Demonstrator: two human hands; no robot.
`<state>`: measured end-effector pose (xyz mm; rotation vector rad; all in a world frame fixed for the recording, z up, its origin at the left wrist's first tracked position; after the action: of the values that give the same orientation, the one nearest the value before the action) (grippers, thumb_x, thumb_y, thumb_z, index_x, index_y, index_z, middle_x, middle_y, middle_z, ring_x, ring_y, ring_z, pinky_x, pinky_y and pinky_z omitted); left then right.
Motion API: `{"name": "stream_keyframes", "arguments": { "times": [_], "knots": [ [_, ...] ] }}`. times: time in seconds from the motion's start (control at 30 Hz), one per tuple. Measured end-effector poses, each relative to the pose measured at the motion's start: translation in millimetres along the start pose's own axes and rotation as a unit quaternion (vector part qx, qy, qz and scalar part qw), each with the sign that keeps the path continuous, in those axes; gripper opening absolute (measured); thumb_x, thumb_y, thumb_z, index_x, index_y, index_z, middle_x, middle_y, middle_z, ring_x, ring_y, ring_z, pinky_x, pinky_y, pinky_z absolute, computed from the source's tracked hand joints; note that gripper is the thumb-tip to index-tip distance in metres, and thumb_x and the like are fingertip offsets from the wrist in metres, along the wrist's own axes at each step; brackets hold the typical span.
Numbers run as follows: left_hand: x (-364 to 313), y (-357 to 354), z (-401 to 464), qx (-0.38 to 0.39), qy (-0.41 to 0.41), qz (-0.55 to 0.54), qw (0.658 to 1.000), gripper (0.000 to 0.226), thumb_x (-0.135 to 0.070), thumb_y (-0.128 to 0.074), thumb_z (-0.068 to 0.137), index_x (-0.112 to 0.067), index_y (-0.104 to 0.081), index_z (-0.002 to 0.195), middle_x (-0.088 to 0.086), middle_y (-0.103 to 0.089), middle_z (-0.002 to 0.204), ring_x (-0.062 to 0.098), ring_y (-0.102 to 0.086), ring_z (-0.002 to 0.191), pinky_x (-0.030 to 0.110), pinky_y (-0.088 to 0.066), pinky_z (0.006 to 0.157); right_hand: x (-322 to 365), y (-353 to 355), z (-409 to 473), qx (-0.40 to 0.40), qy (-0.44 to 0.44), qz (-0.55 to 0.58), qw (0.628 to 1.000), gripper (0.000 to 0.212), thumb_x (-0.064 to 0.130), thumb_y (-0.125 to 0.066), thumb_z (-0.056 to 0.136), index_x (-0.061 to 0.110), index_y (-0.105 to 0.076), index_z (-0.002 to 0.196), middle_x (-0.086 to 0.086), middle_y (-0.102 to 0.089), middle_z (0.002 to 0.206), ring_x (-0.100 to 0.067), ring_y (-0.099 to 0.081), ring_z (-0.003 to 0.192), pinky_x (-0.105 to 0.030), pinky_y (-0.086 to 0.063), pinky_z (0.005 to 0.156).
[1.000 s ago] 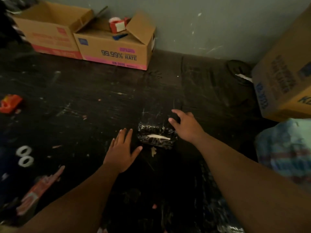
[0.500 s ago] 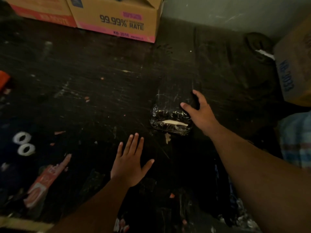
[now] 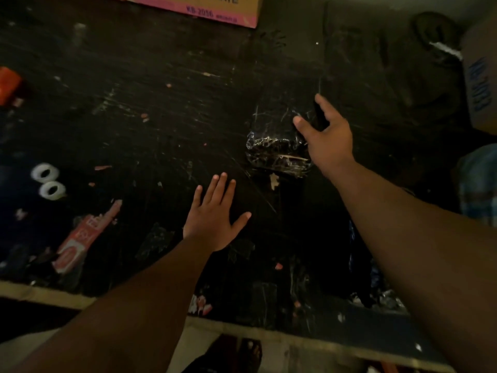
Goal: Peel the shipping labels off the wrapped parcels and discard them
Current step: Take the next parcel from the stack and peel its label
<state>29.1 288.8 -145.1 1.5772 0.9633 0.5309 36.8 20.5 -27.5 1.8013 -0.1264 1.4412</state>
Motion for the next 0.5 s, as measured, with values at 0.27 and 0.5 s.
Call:
{"name": "stream_keyframes", "arguments": {
  "times": [0.27,0.5],
  "knots": [
    [5,-7,-37,-0.008,-0.013,-0.006,1.000,0.079,-0.070,-0.016,0.097,-0.028,0.002,0.161,-0.002,0.012,0.169,0.016,0.014,0.154,0.048,0.002,0.125,-1,21,-115,-0.017,0.009,0.105,0.994,0.062,0.033,-0.076,0.083,0.025,-0.051,0.140,0.025,-0.050,0.120,0.013,-0.052,0.108,-0.012,-0.045,0.095],
    [10,-17,-75,-0.052,0.035,-0.047,0.997,0.065,-0.051,-0.025,0.103,-0.029,-0.007,0.162,-0.003,0.005,0.170,0.015,0.008,0.155,0.047,0.001,0.125,-47,14,-206,-0.017,-0.023,0.201,0.979,0.058,0.032,-0.077,0.082,0.031,-0.055,0.135,0.011,-0.055,0.133,-0.012,-0.050,0.131,-0.042,-0.048,0.104]
  ]
}}
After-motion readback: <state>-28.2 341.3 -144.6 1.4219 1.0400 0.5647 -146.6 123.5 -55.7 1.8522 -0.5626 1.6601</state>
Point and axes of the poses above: each hand's wrist, its own z-axis towards the middle knuckle, its own y-axis out of the back of the hand, x = y × z, the point moved 5 cm from there along z, towards the middle knuckle
